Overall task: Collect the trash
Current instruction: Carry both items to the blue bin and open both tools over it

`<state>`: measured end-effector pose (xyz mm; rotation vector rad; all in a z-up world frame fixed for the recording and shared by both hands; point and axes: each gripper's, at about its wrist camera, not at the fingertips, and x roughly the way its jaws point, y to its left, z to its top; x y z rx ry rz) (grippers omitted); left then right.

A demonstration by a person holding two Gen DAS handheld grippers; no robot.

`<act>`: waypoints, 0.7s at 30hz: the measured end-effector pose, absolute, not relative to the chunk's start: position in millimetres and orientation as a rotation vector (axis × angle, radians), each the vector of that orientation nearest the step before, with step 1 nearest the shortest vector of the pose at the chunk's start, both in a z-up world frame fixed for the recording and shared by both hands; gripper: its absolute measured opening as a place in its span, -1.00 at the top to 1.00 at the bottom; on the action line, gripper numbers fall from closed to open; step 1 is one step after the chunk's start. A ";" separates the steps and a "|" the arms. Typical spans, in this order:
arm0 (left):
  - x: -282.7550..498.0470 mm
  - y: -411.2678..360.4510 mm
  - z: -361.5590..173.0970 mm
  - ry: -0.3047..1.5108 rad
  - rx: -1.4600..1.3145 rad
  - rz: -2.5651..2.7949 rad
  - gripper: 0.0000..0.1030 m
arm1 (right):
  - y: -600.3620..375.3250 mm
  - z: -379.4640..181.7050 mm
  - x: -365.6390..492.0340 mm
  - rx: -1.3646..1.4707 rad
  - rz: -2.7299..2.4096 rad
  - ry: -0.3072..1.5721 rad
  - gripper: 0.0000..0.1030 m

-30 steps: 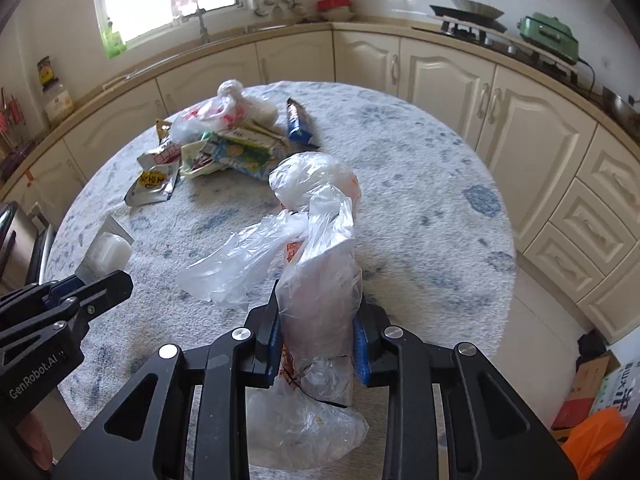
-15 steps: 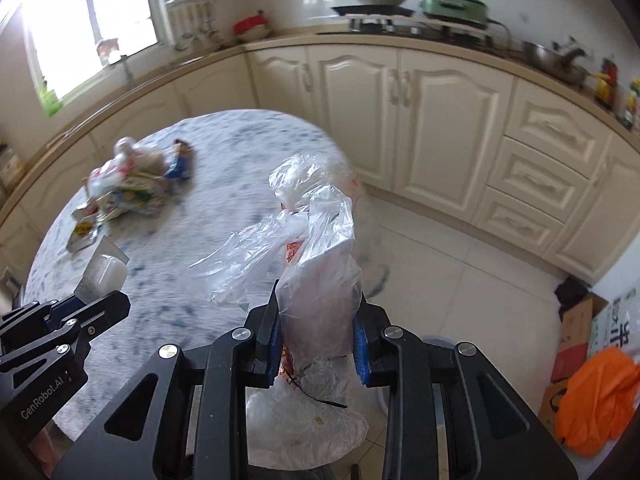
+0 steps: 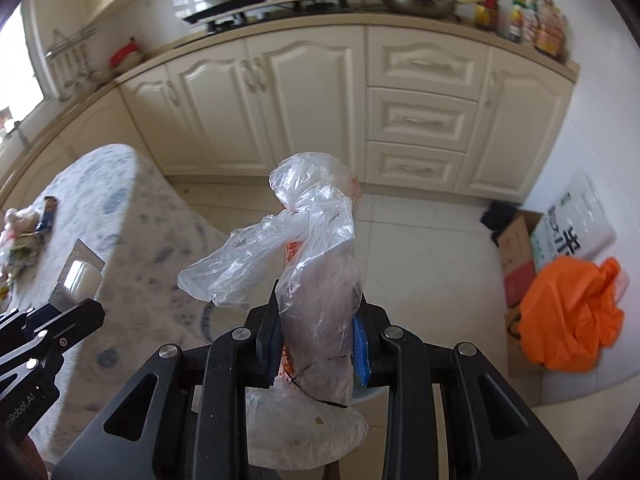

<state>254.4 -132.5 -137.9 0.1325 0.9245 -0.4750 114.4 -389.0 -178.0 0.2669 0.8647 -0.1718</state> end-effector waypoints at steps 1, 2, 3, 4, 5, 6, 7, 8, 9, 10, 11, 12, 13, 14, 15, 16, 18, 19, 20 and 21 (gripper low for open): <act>259.2 -140.2 -140.7 0.930 0.142 -0.489 0.65 | -392.6 -180.5 114.2 0.273 -0.184 0.872 0.45; 264.3 -148.1 -143.9 0.937 0.153 -0.504 0.65 | -400.7 -184.8 112.9 0.281 -0.201 0.883 0.45; 269.7 -155.8 -147.6 0.943 0.164 -0.520 0.65 | -404.8 -187.8 113.9 0.286 -0.212 0.892 0.45; 275.3 -160.8 -150.4 0.949 0.171 -0.528 0.64 | -409.6 -191.0 114.5 0.292 -0.222 0.901 0.45; 280.9 -166.0 -152.7 0.957 0.178 -0.535 0.64 | -414.1 -194.1 114.6 0.299 -0.230 0.910 0.45; 287.5 -171.1 -155.9 0.963 0.187 -0.539 0.65 | -416.4 -196.7 116.0 0.304 -0.235 0.916 0.45; 294.5 -175.7 -159.2 0.968 0.198 -0.542 0.64 | -419.7 -199.7 117.0 0.310 -0.242 0.921 0.45; 299.0 -182.0 -160.1 0.973 0.206 -0.542 0.64 | -420.5 -202.0 118.1 0.315 -0.249 0.925 0.45; 303.2 -185.7 -162.6 0.978 0.214 -0.541 0.64 | -423.0 -204.2 119.9 0.317 -0.261 0.927 0.45; 307.9 -189.6 -165.2 0.985 0.219 -0.541 0.64 | -423.1 -205.2 121.7 0.312 -0.266 0.926 0.45; 310.6 -194.9 -167.0 0.991 0.219 -0.540 0.64 | -422.7 -205.8 122.9 0.311 -0.267 0.921 0.44; 314.8 -198.5 -167.7 0.997 0.219 -0.540 0.64 | -423.1 -205.8 123.5 0.319 -0.264 0.915 0.39; 318.2 -201.7 -169.8 1.001 0.219 -0.541 0.64 | -423.2 -205.6 123.4 0.328 -0.260 0.909 0.39; 321.0 -205.4 -171.4 1.006 0.220 -0.540 0.64 | -423.2 -204.3 123.8 0.335 -0.261 0.903 0.35; 325.3 -211.6 -173.6 1.010 0.221 -0.536 0.64 | -423.1 -202.7 123.6 0.338 -0.265 0.896 0.26; 330.6 -212.5 -175.8 1.015 0.221 -0.531 0.64 | -422.4 -200.3 122.7 0.328 -0.269 0.882 0.20; 334.5 -217.2 -179.6 1.022 0.221 -0.528 0.64 | -421.7 -197.1 122.2 0.308 -0.279 0.868 0.11; 335.8 -223.9 -182.7 1.025 0.222 -0.529 0.64 | -422.1 -196.5 121.8 0.307 -0.282 0.868 0.09; 337.7 -227.2 -184.5 1.029 0.223 -0.530 0.64 | -422.7 -196.7 121.7 0.309 -0.281 0.869 0.09; 338.8 -229.8 -186.4 1.033 0.223 -0.532 0.64 | -423.5 -197.3 121.0 0.311 -0.285 0.872 0.09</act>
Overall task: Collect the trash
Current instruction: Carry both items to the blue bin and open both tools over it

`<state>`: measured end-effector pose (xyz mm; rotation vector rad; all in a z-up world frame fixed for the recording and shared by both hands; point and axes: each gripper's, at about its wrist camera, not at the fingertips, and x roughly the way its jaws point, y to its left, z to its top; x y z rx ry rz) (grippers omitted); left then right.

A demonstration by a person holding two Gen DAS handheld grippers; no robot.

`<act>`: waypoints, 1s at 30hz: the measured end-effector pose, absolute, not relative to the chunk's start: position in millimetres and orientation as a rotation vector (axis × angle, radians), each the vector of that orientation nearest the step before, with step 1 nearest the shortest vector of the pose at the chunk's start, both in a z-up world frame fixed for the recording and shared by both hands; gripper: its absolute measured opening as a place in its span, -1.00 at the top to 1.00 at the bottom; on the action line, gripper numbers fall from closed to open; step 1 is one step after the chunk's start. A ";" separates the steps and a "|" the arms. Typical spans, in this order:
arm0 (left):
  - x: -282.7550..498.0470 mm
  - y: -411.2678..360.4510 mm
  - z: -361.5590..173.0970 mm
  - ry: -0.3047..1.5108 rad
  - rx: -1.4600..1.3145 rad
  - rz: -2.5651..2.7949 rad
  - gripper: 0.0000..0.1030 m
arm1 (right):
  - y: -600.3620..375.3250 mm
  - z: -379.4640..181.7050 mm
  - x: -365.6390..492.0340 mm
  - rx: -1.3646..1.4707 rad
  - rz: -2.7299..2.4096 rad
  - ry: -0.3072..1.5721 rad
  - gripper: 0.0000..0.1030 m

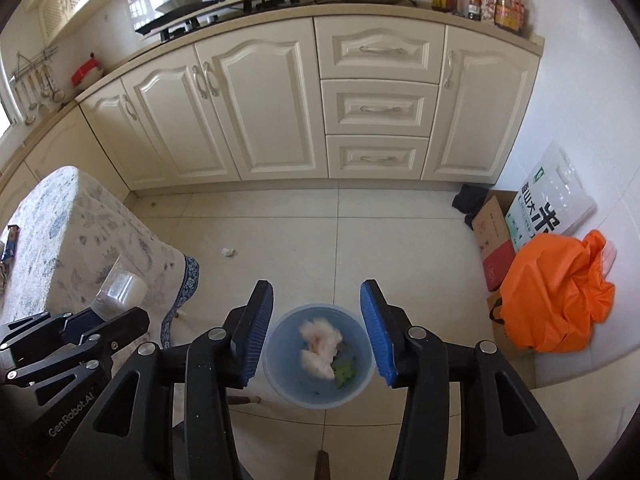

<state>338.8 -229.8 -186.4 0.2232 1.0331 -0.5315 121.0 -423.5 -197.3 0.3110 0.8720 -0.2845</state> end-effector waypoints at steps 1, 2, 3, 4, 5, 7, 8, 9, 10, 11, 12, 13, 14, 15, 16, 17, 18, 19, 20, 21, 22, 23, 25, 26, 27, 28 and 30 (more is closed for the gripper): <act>339.6 -232.7 -188.7 1.037 0.224 -0.533 0.64 | -424.4 -198.2 120.5 0.311 -0.291 0.876 0.09; 339.8 -234.9 -190.8 1.041 0.225 -0.536 0.64 | -424.9 -199.4 119.6 0.308 -0.297 0.882 0.09; 341.4 -237.8 -192.2 1.044 0.226 -0.540 0.64 | -426.2 -200.3 118.6 0.308 -0.302 0.886 0.09; 343.0 -241.4 -193.6 1.047 0.228 -0.546 0.64 | -428.2 -201.5 117.7 0.311 -0.307 0.891 0.09; 341.9 -242.6 -194.3 1.047 0.229 -0.551 0.64 | -430.1 -202.7 116.3 0.318 -0.312 0.896 0.09; 342.9 -248.8 -195.7 1.047 0.232 -0.565 0.64 | -435.0 -203.8 113.7 0.326 -0.323 0.900 0.09; 341.2 -247.6 -196.2 1.046 0.233 -0.569 0.64 | -436.8 -204.0 112.1 0.327 -0.331 0.901 0.09; 341.4 -250.1 -196.6 1.046 0.236 -0.574 0.64 | -438.6 -204.2 110.4 0.327 -0.340 0.902 0.09; 339.7 -249.0 -196.7 1.044 0.238 -0.578 0.63 | -440.4 -204.3 108.7 0.328 -0.346 0.902 0.09; 338.6 -250.7 -196.8 1.043 0.243 -0.582 0.61 | -442.1 -203.9 106.8 0.330 -0.352 0.901 0.09; 338.8 -252.1 -197.1 1.043 0.244 -0.586 0.41 | -443.2 -203.6 106.2 0.331 -0.356 0.901 0.09; 337.8 -251.1 -197.5 1.049 0.248 -0.583 -0.07 | -444.5 -203.3 104.6 0.331 -0.361 0.901 0.09; 337.3 -251.5 -197.5 1.050 0.257 -0.574 -0.34 | -445.1 -203.3 103.5 0.330 -0.365 0.901 0.09; 337.0 -252.4 -197.1 1.036 0.259 -0.568 -0.71 | -446.1 -203.4 102.4 0.329 -0.369 0.901 0.09; 334.4 -252.5 -195.9 1.019 0.258 -0.563 -0.75 | -446.6 -203.5 101.2 0.327 -0.373 0.900 0.09; 332.1 -252.5 -195.6 1.005 0.263 -0.557 -0.75 | -447.1 -204.1 99.4 0.323 -0.375 0.897 0.09; 330.0 -252.2 -196.1 1.003 0.273 -0.554 -0.75 | -447.4 -204.9 98.7 0.320 -0.375 0.897 0.09; 328.2 -251.1 -197.4 1.006 0.276 -0.556 -0.75 | -448.3 -206.7 98.4 0.321 -0.377 0.901 0.09; 324.2 -249.7 -198.5 1.010 0.277 -0.554 -0.75 | -448.6 -208.3 98.5 0.325 -0.379 0.907 0.09; 324.5 -249.9 -200.6 1.019 0.279 -0.547 -0.75 | -448.7 -209.5 98.9 0.327 -0.379 0.911 0.09; 323.5 -249.9 -201.2 1.022 0.280 -0.544 -0.75 | -448.4 -210.8 99.2 0.328 -0.376 0.915 0.09; 322.1 -250.4 -200.0 1.024 0.281 -0.544 -0.75 | -448.4 -211.5 99.4 0.327 -0.375 0.917 0.09; 321.7 -250.6 -199.7 1.028 0.279 -0.542 -0.75 | -447.2 -212.1 99.4 0.322 -0.370 0.920 0.09; 321.5 -250.7 -199.4 1.031 0.276 -0.541 -0.75 | -446.6 -212.2 99.6 0.320 -0.367 0.921 0.09; 321.6 -250.7 -199.1 1.032 0.275 -0.540 -0.75 | -446.1 -212.5 99.0 0.319 -0.366 0.922 0.09; 320.8 -250.8 -199.0 1.032 0.273 -0.539 -0.75 | -445.2 -211.9 99.0 0.317 -0.365 0.921 0.09; 320.0 -247.1 -197.2 1.031 0.270 -0.539 -0.75 | -443.5 -210.2 98.6 0.314 -0.360 0.919 0.09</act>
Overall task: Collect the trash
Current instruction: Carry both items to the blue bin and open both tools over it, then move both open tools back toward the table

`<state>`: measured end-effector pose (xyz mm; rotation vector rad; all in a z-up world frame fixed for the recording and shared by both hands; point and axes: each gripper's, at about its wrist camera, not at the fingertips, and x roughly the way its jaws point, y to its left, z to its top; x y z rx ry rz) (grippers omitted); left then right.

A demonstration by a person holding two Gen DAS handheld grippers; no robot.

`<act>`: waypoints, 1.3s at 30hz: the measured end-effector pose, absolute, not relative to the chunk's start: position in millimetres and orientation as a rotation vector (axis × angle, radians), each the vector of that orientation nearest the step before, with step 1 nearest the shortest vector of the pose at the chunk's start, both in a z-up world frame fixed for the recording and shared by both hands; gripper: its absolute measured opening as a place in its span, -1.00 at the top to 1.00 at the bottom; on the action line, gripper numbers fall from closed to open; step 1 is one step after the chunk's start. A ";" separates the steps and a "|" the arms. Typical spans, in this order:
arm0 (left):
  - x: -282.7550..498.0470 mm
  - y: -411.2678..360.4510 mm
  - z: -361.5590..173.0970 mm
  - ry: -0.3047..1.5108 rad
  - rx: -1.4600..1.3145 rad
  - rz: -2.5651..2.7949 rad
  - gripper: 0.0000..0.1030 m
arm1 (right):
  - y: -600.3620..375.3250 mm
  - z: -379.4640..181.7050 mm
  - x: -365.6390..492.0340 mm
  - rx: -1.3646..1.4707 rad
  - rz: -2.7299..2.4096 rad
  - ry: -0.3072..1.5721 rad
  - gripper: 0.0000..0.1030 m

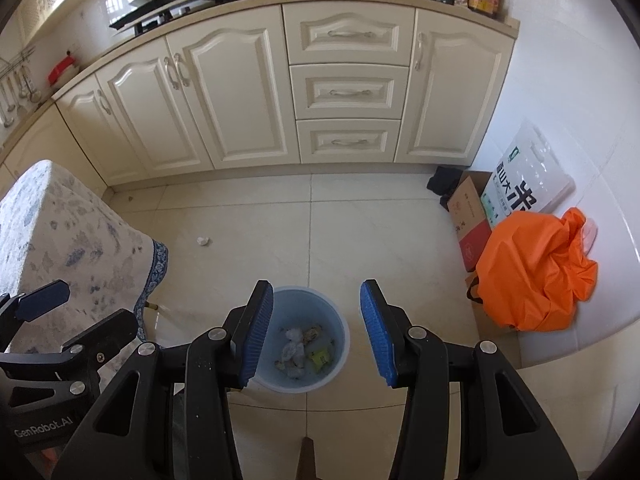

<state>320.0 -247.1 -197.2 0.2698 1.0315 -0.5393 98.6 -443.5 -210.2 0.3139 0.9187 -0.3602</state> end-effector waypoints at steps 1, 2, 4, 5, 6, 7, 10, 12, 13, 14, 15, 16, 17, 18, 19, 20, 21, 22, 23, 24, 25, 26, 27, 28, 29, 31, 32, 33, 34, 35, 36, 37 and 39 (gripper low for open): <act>319.5 -246.2 -196.7 1.032 0.268 -0.538 -0.75 | -442.8 -209.3 98.4 0.312 -0.358 0.917 0.09; 318.7 -245.1 -195.5 1.031 0.266 -0.537 -0.75 | -441.6 -207.8 98.0 0.310 -0.355 0.915 0.09; 316.7 -243.1 -193.2 1.028 0.265 -0.538 -0.75 | -440.0 -205.5 97.2 0.307 -0.355 0.911 0.09; 315.5 -241.1 -191.4 1.025 0.264 -0.538 -0.75 | -438.7 -203.9 96.1 0.305 -0.354 0.908 0.09; 314.2 -240.0 -190.1 1.023 0.264 -0.539 -0.75 | -437.6 -202.0 95.3 0.303 -0.353 0.905 0.09; 311.9 -238.7 -188.2 1.020 0.262 -0.540 -0.75 | -436.2 -199.7 93.9 0.302 -0.350 0.901 0.09; 306.7 -232.1 -180.9 1.009 0.258 -0.537 -0.75 | -433.7 -193.4 90.4 0.302 -0.344 0.889 0.05; 302.5 -227.9 -176.2 0.998 0.259 -0.526 -0.75 | -431.4 -189.3 87.1 0.303 -0.342 0.877 -0.12; 299.7 -225.4 -174.4 0.993 0.260 -0.519 -0.75 | -430.0 -186.7 85.4 0.302 -0.342 0.868 -0.25; 296.2 -222.4 -171.3 0.986 0.259 -0.510 -0.75 | -428.5 -183.9 83.7 0.301 -0.342 0.859 -0.29; 293.9 -219.1 -168.8 0.982 0.253 -0.507 -0.75 | -426.6 -181.6 82.3 0.299 -0.343 0.853 -0.37; 290.7 -216.0 -166.2 0.980 0.245 -0.505 -0.75 | -425.5 -178.9 81.1 0.299 -0.343 0.846 -0.46; 288.3 -214.5 -163.1 0.979 0.239 -0.502 -0.75 | -424.1 -176.4 79.9 0.298 -0.343 0.840 -0.51; 286.2 -211.1 -160.6 0.976 0.231 -0.497 -0.75 | -422.6 -174.0 78.8 0.297 -0.343 0.834 -0.55; 283.6 -207.3 -157.9 0.972 0.225 -0.489 -0.75 | -420.9 -171.0 77.6 0.294 -0.341 0.827 -0.58; 280.7 -203.3 -155.6 0.967 0.221 -0.484 -0.75 | -418.8 -168.1 76.4 0.291 -0.338 0.822 -0.60; 277.5 -199.0 -152.7 0.962 0.215 -0.477 -0.75 | -417.2 -165.9 75.4 0.291 -0.336 0.817 -0.66; 274.3 -194.5 -149.7 0.956 0.208 -0.471 -0.75 | -415.1 -163.1 74.7 0.291 -0.334 0.812 -0.73; 272.7 -189.9 -145.6 0.953 0.203 -0.466 -0.75 | -412.7 -160.4 74.3 0.289 -0.331 0.808 -0.77; 269.9 -185.2 -143.6 0.948 0.197 -0.463 -0.75 | -410.8 -158.2 73.9 0.287 -0.329 0.803 -0.82; 266.9 -180.7 -141.3 0.945 0.191 -0.460 -0.76 | -409.3 -155.9 73.5 0.284 -0.327 0.799 -0.85; 263.0 -175.0 -138.2 0.944 0.184 -0.457 -0.76 | -405.6 -152.6 73.4 0.279 -0.323 0.793 -0.86; 260.5 -170.3 -136.2 0.944 0.180 -0.451 -0.76 | -402.9 -150.6 72.8 0.275 -0.318 0.788 -0.87; 258.2 -164.9 -133.9 0.942 0.176 -0.444 -0.76 | -399.3 -147.8 72.8 0.272 -0.308 0.783 -0.89; 255.0 -157.5 -130.1 0.934 0.168 -0.429 -0.76 | -395.1 -145.1 73.2 0.268 -0.298 0.778 -0.89; 249.8 -144.2 -124.7 0.922 0.153 -0.403 -0.76 | -386.0 -140.7 73.3 0.255 -0.278 0.767 -0.92; 246.3 -139.0 -123.0 0.919 0.147 -0.394 -0.76 | -380.8 -137.9 73.8 0.246 -0.265 0.760 -0.93; 243.5 -131.8 -120.7 0.915 0.138 -0.381 -0.79 | -376.0 -135.6 74.5 0.237 -0.254 0.755 -0.94; 240.3 -122.6 -117.9 0.910 0.126 -0.362 -0.82 | -371.7 -133.9 75.2 0.230 -0.243 0.751 -0.95; 236.2 -114.5 -115.4 0.905 0.116 -0.350 -0.84 | -364.5 -130.8 76.4 0.219 -0.227 0.744 -0.96; 232.2 -107.2 -112.9 0.900 0.105 -0.336 -0.85 | -359.2 -128.9 77.8 0.212 -0.215 0.739 -0.97; 228.7 -97.9 -110.5 0.897 0.090 -0.317 -0.85 | -354.2 -127.3 79.1 0.205 -0.203 0.735 -0.98; 220.1 -85.0 -107.1 0.891 0.071 -0.290 -0.85 | -341.1 -122.9 82.4 0.192 -0.174 0.725 -0.98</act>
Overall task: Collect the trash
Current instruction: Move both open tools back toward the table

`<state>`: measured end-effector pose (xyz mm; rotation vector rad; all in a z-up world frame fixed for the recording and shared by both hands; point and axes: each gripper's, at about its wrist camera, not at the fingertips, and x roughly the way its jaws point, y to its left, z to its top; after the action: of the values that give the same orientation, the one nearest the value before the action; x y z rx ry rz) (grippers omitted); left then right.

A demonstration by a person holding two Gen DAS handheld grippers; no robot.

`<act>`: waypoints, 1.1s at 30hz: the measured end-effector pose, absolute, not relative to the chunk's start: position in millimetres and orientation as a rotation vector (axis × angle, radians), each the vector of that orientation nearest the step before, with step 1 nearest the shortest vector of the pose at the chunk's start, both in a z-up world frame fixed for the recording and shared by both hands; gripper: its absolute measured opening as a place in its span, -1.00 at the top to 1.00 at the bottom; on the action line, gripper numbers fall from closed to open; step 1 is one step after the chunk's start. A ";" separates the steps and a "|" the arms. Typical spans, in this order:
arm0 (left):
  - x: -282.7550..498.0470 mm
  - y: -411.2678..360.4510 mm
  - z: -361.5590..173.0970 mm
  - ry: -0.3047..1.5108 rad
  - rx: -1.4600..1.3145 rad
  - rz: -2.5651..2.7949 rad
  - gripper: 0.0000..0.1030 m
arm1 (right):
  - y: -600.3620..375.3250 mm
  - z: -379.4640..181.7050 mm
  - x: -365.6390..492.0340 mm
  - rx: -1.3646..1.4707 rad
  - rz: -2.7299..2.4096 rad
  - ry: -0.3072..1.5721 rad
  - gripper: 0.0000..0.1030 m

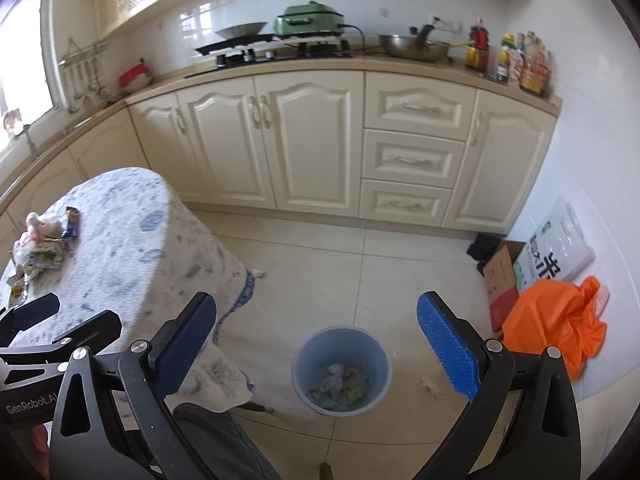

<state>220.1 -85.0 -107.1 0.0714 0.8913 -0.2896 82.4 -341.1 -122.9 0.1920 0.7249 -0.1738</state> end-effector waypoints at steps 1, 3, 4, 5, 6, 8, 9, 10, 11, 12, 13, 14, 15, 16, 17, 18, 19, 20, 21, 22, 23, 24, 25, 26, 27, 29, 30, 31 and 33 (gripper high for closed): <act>216.0 -76.7 -105.2 0.888 0.061 -0.271 -0.85 | -334.3 -121.2 84.0 0.184 -0.158 0.721 -0.98; 210.2 -61.5 -101.3 0.884 0.043 -0.239 -0.86 | -321.7 -119.0 87.5 0.171 -0.129 0.718 -0.98; 207.9 -56.5 -100.3 0.885 0.035 -0.231 -0.86 | -314.0 -117.8 89.8 0.163 -0.110 0.716 -0.98; 205.3 -49.6 -99.6 0.888 0.024 -0.220 -0.86 | -306.7 -116.9 91.8 0.157 -0.089 0.717 -0.98; 202.9 -40.9 -98.5 0.893 0.011 -0.204 -0.86 | -300.7 -117.0 92.8 0.154 -0.069 0.718 -0.98; 200.4 -25.4 -95.1 0.892 -0.011 -0.158 -0.86 | -285.8 -116.3 96.1 0.142 -0.027 0.722 -0.98; 198.0 -16.8 -94.5 0.892 -0.022 -0.136 -0.86 | -278.8 -115.9 97.9 0.134 -0.014 0.726 -0.98; 198.4 -7.1 -93.0 0.895 -0.033 -0.120 -0.86 | -270.7 -116.1 100.3 0.124 0.000 0.729 -0.98; 198.6 0.5 -91.6 0.898 -0.044 -0.105 -0.86 | -264.5 -116.5 102.0 0.116 0.011 0.732 -0.98; 197.2 8.3 -91.0 0.898 -0.057 -0.089 -0.86 | -256.6 -116.8 104.5 0.107 0.029 0.735 -0.98; 195.7 17.7 -90.2 0.898 -0.071 -0.066 -0.86 | -250.2 -117.1 106.0 0.101 0.043 0.736 -0.98; 198.4 24.5 -89.5 0.900 -0.080 -0.049 -0.86 | -243.0 -117.6 108.3 0.094 0.059 0.738 -0.98; 198.2 34.6 -88.7 0.902 -0.093 -0.026 -0.86 | -235.4 -118.1 110.5 0.086 0.075 0.740 -0.98; 200.6 42.2 -87.9 0.905 -0.105 -0.008 -0.86 | -227.8 -118.4 112.6 0.078 0.089 0.742 -0.98; 201.8 49.8 -88.2 0.907 -0.117 0.007 -0.86 | -221.7 -118.3 114.8 0.072 0.099 0.743 -0.98; 201.8 56.5 -88.1 0.910 -0.130 0.023 -0.86 | -214.3 -117.6 118.1 0.063 0.112 0.745 -0.98; 202.0 63.8 -88.1 0.912 -0.144 0.037 -0.87 | -206.5 -117.4 121.7 0.053 0.125 0.747 -0.98; 203.6 69.7 -88.9 0.915 -0.152 0.047 -0.87 | -199.5 -117.2 125.1 0.045 0.137 0.749 -0.98; 207.7 75.9 -89.9 0.921 -0.159 0.059 -0.87 | -194.3 -116.9 128.6 0.040 0.147 0.751 -0.98; 208.5 82.5 -90.9 0.927 -0.165 0.077 -0.87 | -187.6 -116.6 132.7 0.035 0.160 0.753 -0.98; 213.1 89.2 -92.7 0.932 -0.169 0.088 -0.87 | -181.5 -116.5 136.6 0.030 0.175 0.755 -0.98; 216.6 95.4 -94.4 0.936 -0.177 0.102 -0.87 | -176.6 -116.2 140.0 0.026 0.186 0.757 -0.98; 221.6 101.5 -96.4 0.941 -0.186 0.113 -0.87 | -170.6 -116.1 144.5 0.021 0.198 0.760 -0.98; 225.4 105.7 -97.8 0.945 -0.193 0.121 -0.87 | -163.9 -116.6 149.5 0.014 0.208 0.765 -0.98; 229.1 112.5 -99.6 0.948 -0.204 0.130 -0.87 | -157.9 -117.2 154.0 0.008 0.214 0.769 -0.98; 239.0 124.0 -102.6 0.953 -0.220 0.146 -0.87 | -145.4 -119.1 164.9 -0.003 0.228 0.779 -0.98; 245.7 130.9 -105.0 0.954 -0.224 0.152 -0.87 | -138.7 -120.2 169.7 -0.008 0.236 0.784 -0.98; 251.5 137.2 -105.9 0.953 -0.229 0.158 -0.87 | -131.4 -121.5 175.5 -0.016 0.245 0.789 -0.98; 267.3 148.4 -113.1 0.953 -0.238 0.171 -0.87 | -120.8 -123.5 183.8 -0.029 0.258 0.796 -0.98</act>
<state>267.3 148.4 -113.1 -0.2384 0.9525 0.1714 183.8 -120.8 -123.5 -0.0286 0.7960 0.2583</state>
